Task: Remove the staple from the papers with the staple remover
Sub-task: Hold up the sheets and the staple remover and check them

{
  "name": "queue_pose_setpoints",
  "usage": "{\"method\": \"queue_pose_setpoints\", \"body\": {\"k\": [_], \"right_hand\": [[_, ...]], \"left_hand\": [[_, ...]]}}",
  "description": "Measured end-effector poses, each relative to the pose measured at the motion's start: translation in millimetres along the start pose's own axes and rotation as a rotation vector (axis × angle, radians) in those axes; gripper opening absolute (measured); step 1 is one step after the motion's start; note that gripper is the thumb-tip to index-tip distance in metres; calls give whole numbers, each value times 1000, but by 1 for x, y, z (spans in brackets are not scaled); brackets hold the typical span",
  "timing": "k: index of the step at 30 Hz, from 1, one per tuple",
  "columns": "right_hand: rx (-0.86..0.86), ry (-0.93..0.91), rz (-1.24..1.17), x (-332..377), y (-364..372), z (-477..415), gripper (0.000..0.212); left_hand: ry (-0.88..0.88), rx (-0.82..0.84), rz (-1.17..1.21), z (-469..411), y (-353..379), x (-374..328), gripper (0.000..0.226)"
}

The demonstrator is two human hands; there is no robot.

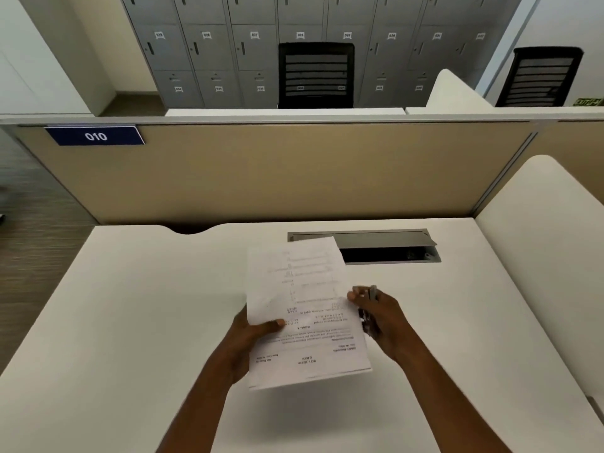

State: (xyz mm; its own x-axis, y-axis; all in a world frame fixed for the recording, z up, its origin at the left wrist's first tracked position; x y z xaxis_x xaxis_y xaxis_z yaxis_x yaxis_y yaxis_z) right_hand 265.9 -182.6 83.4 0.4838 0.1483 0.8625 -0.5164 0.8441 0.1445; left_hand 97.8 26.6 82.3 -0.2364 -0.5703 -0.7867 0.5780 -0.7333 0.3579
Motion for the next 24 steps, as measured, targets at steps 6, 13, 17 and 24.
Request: {"method": "queue_pose_setpoints", "body": {"k": [6, 13, 17, 24], "right_hand": [[-204, 249, 238, -99, -12, -14, 21], [-302, 327, 517, -150, -22, -18, 18], [-338, 300, 618, -159, -21, -22, 15], [-388, -39, 570, -118, -6, -18, 10]], "left_hand": [[-203, -92, -78, -23, -39, 89, 69], [-283, -408, -312, -41, -74, 142, 35], [-286, -416, -428, -46, -80, 152, 29], [31, -439, -383, -42, -50, 101, 25]]}}
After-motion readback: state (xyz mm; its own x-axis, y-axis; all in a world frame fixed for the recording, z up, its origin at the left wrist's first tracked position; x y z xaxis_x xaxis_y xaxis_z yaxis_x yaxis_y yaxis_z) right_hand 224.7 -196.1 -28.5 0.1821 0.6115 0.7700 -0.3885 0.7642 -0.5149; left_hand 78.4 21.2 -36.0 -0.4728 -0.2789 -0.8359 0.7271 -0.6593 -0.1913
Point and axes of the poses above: each hand's wrist, its own z-axis away from the middle knuckle, its own y-axis out of the palm, x = y × z, the point moved 4 cm from there along -z, towards the middle knuckle, and after that the axes turned 6 degrees about z, right-handed, at the moved point
